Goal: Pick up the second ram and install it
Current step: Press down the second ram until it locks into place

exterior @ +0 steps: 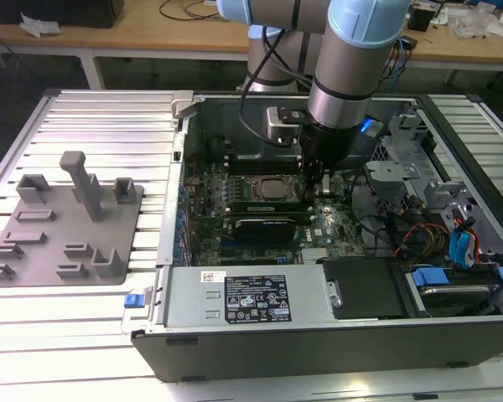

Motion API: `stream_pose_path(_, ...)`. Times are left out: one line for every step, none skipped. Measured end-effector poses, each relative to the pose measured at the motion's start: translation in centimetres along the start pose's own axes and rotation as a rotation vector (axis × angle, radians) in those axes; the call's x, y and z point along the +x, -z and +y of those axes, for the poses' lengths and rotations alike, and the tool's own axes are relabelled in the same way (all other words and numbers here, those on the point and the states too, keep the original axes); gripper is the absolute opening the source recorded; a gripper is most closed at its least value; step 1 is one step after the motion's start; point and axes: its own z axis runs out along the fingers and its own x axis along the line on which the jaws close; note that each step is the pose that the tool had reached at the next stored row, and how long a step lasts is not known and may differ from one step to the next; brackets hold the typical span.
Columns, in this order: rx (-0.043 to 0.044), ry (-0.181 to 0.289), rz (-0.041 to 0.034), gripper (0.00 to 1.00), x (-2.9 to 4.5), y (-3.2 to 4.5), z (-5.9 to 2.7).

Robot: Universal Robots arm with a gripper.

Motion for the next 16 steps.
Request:
stream_pose_path(0.0003,0.0,-0.0016,0.08,-0.02,0.19,0.0)
stream_pose_path(0.0,0.0,0.0002,0.08,0.0,0.6,0.02)
stream_pose_path(0.0,0.0,0.0002,0.08,0.0,0.97,0.03)
stream_pose_path(0.0,0.0,0.0002,0.08,0.0,1.23,0.04)
stream_pose_path(0.0,0.0,0.0002,0.08,0.0,1.25,0.04)
stream_pose_path(-0.0001,0.0,0.0004,0.08,0.0,1.27,0.04)
stream_pose_path(-0.0001,0.0,0.0005,0.08,0.0,1.26,0.15)
stream_pose_path(-0.0001,0.0,0.0005,0.08,0.0,1.23,0.31)
stream_pose_path(-0.0001,0.0,0.0004,0.08,0.0,1.21,0.47)
stream_pose_path(0.0,0.0,0.0004,0.08,0.0,1.18,0.99)
stream_pose_path(-0.0001,0.0,0.0005,0.08,0.01,1.12,1.92)
stream_pose_path(0.0,0.0,0.0005,0.08,0.01,1.08,2.82)
stream_pose_path(-0.0001,0.0,0.0004,0.08,0.0,1.05,3.72)
stream_pose_path(-0.0001,0.0,0.0005,0.08,-0.02,1.02,4.71)
stream_pose_path(0.0,0.0,0.0003,0.08,-0.04,0.96,6.06)
stream_pose_path(0.0,0.0,0.0004,0.08,-0.05,0.95,6.52)
